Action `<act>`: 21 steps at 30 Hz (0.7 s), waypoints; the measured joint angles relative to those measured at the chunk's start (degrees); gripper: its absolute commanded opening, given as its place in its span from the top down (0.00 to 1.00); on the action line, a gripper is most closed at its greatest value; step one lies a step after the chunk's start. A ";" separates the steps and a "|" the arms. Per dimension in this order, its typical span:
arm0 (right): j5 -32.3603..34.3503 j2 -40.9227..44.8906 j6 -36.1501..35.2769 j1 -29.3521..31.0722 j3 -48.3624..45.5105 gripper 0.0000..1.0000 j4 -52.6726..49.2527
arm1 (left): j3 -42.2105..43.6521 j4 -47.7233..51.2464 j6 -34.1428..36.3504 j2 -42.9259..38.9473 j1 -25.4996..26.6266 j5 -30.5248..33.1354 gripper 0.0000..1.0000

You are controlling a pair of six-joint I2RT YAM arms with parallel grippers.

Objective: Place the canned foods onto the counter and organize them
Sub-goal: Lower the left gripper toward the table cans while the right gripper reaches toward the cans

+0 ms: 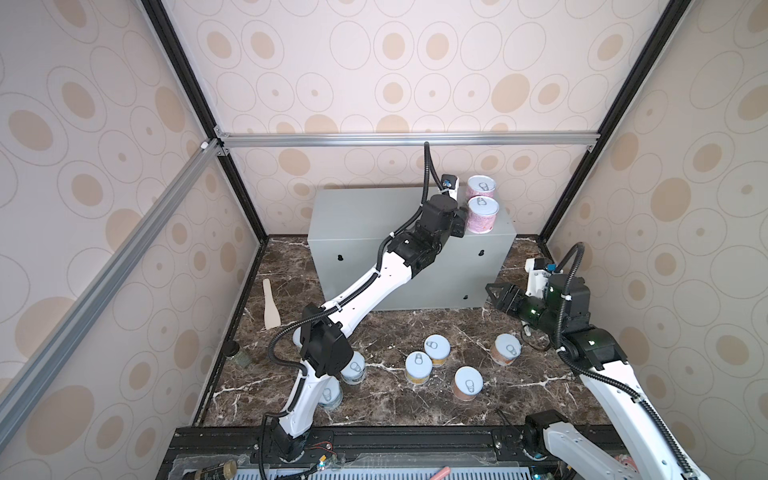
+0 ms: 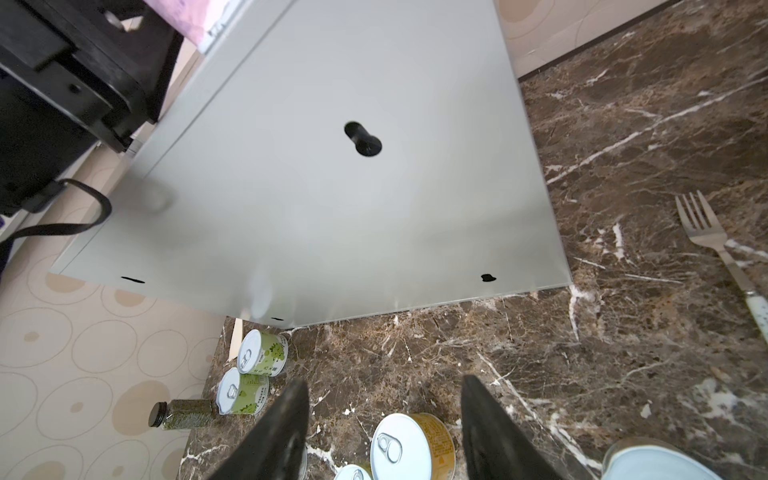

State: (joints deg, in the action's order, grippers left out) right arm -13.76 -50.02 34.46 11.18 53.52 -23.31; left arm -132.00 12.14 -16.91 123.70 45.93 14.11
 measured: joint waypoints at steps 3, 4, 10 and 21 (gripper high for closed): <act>-0.50 -1.84 0.44 0.00 2.36 0.48 0.87 | -0.63 -0.57 -0.28 0.61 0.09 0.00 0.45; -0.61 -2.36 0.68 0.00 3.10 0.49 1.14 | -0.79 -0.83 -0.31 0.81 0.11 0.00 0.45; -1.01 -5.66 1.38 0.00 7.67 0.55 2.89 | -1.31 -1.01 -0.57 1.20 0.15 -0.04 0.45; -1.20 -8.94 1.40 0.00 12.48 0.44 3.80 | -0.96 -0.48 -0.39 0.50 0.26 -0.13 0.31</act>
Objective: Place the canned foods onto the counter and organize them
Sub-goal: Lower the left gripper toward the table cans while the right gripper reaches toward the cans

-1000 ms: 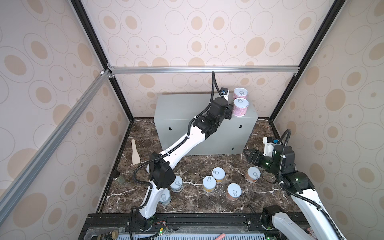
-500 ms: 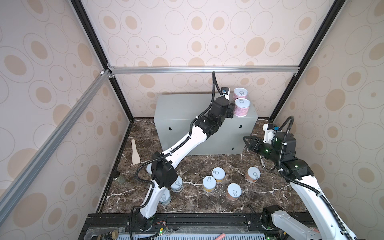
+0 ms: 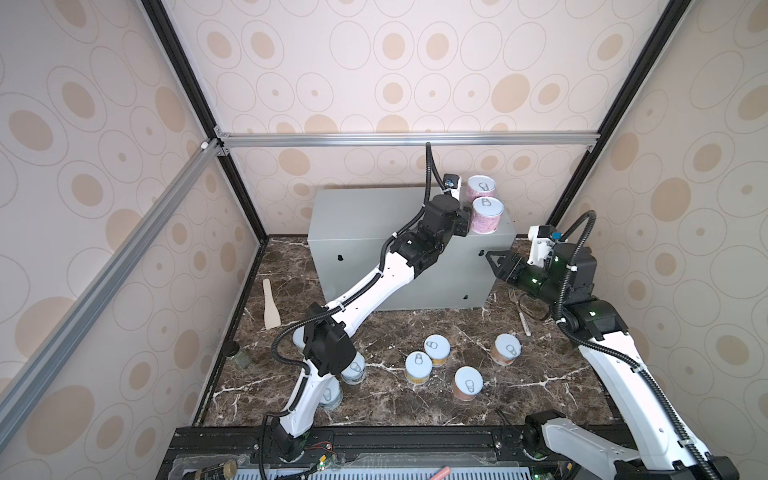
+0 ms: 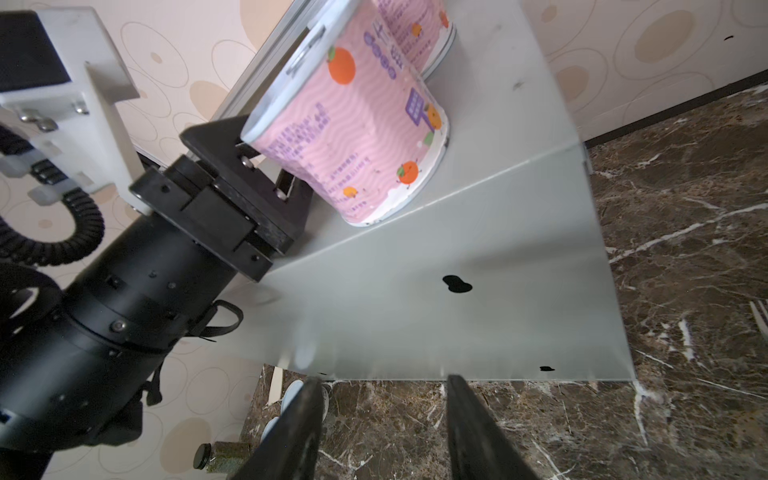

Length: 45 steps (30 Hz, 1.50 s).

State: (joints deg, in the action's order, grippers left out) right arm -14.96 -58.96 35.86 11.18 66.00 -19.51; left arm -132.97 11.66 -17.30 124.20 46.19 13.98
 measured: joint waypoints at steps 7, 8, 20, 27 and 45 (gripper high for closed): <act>-1.36 2.82 -4.52 0.00 0.15 0.22 -7.17 | 8.76 2.38 0.46 -7.61 0.15 -0.31 0.20; -1.84 3.28 -5.40 0.00 0.15 0.20 -8.57 | 10.45 2.75 0.52 -9.11 0.15 -0.39 0.18; -2.58 9.60 -13.88 4.24 -1.25 0.05 -25.22 | 33.53 -0.20 1.38 -30.64 -0.50 0.33 0.06; 3.91 9.44 -15.65 15.30 -4.35 0.03 -31.50 | 52.17 -2.78 1.70 -44.98 -0.70 2.16 0.01; 17.25 4.96 -10.49 34.64 -16.09 0.01 -33.77 | 80.59 -3.56 -1.29 -62.18 -0.81 2.95 0.01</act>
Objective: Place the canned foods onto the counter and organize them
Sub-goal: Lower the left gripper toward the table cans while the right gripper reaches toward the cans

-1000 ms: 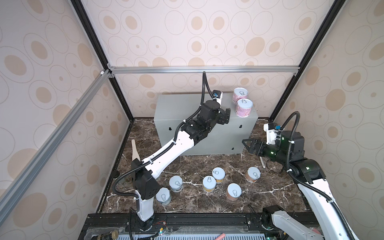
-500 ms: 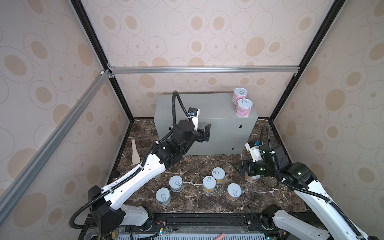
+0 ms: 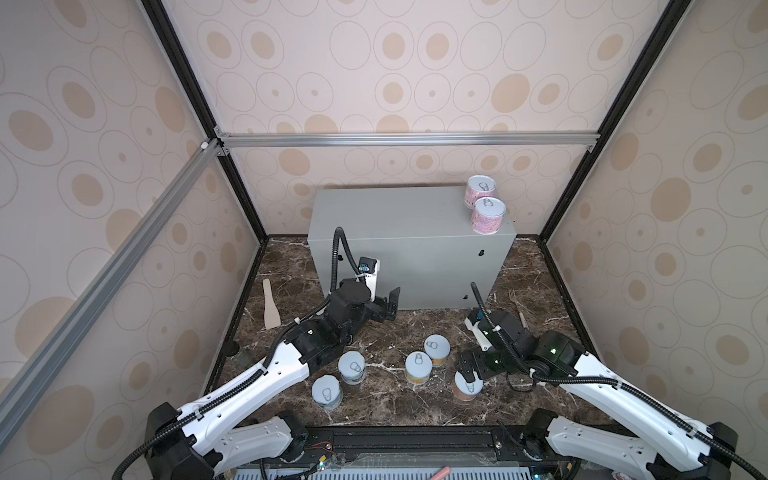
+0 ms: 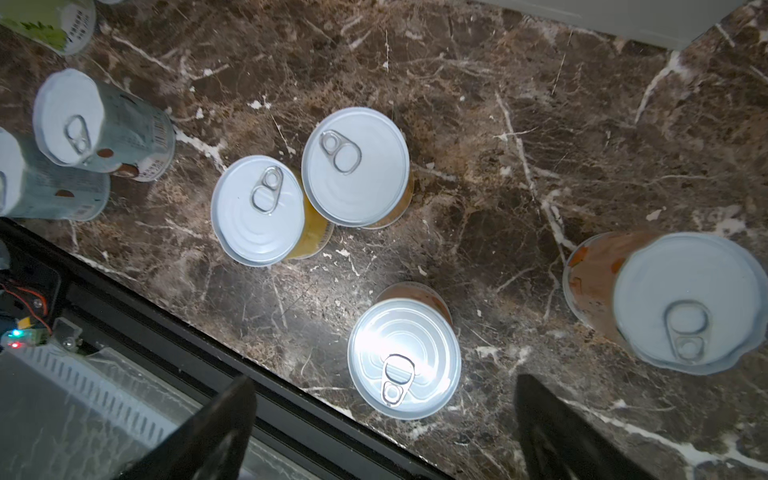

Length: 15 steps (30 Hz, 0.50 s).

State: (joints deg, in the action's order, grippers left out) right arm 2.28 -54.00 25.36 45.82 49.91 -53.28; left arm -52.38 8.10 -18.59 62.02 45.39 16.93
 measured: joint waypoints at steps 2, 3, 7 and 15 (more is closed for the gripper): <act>0.87 0.09 1.05 1.11 -1.53 0.01 0.17 | 3.21 -0.68 -0.70 -0.98 -0.02 -0.39 0.01; 1.16 0.20 1.60 1.46 -2.51 0.01 0.52 | 5.07 -1.18 -1.07 -1.55 0.00 -0.70 0.01; 1.51 0.57 3.50 2.14 -6.51 0.01 2.25 | 10.67 -2.91 -1.81 -2.73 0.00 -1.22 0.01; 3.82 0.31 7.08 6.12 -11.43 0.01 6.36 | 18.91 -7.65 -4.22 -3.45 -0.02 -1.44 0.01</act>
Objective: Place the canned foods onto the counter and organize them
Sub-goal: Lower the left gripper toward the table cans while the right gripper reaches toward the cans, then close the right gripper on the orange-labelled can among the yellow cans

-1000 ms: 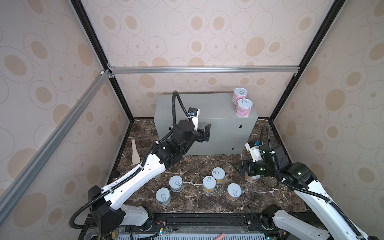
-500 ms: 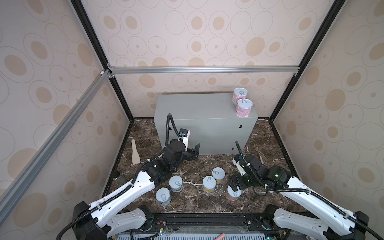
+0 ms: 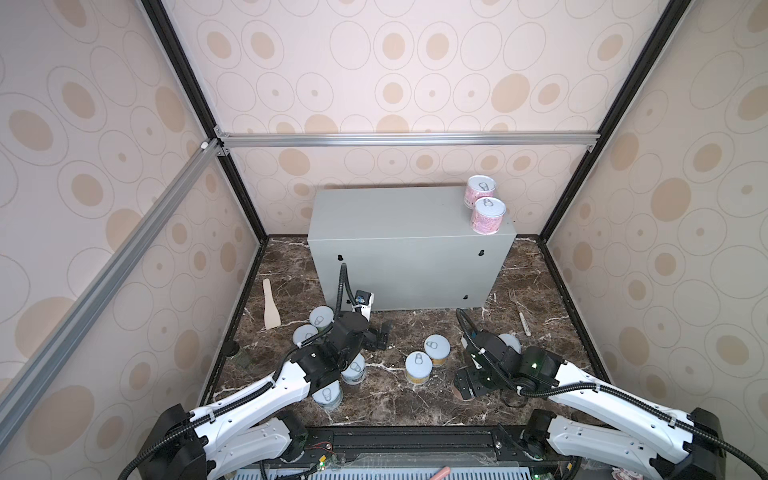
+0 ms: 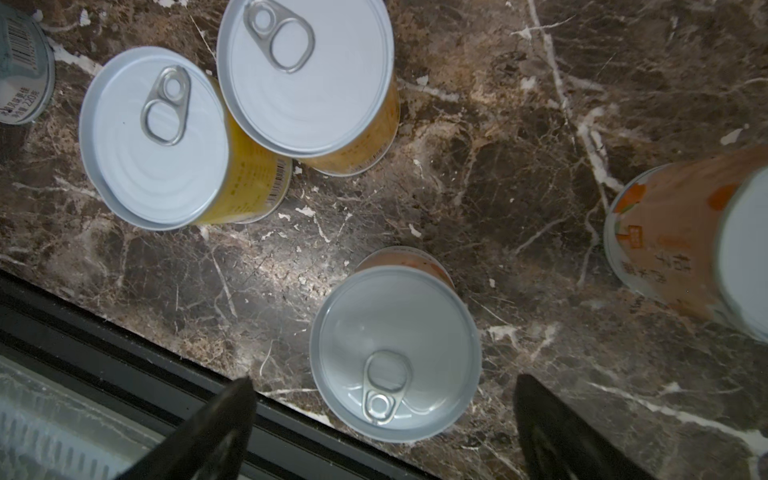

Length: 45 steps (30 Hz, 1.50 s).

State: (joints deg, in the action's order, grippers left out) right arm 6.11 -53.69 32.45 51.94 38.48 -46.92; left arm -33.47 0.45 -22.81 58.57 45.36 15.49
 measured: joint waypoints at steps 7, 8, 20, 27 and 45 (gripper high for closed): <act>2.47 2.64 3.19 2.67 -7.37 0.00 5.77 | 3.85 -4.92 -1.14 -1.11 0.00 0.26 0.01; 2.73 2.82 3.54 2.75 -7.96 0.00 6.25 | 4.31 -5.73 -1.29 -1.14 0.00 0.31 0.01; 4.79 0.66 6.36 3.43 -11.52 0.11 13.38 | 7.61 -13.53 -2.43 0.74 0.00 1.73 0.01; 5.57 -1.84 7.21 4.17 -12.35 0.15 17.14 | 7.74 -18.91 -2.97 3.21 0.00 2.29 0.01; 11.63 -13.16 7.02 4.59 -7.34 0.26 19.76 | 8.33 -23.63 -3.56 5.53 0.00 3.19 0.01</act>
State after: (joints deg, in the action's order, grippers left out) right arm 17.74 -66.85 39.46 56.53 31.14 -27.16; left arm -25.15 -23.18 -26.37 64.10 45.36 18.68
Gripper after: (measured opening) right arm 0.769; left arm 0.992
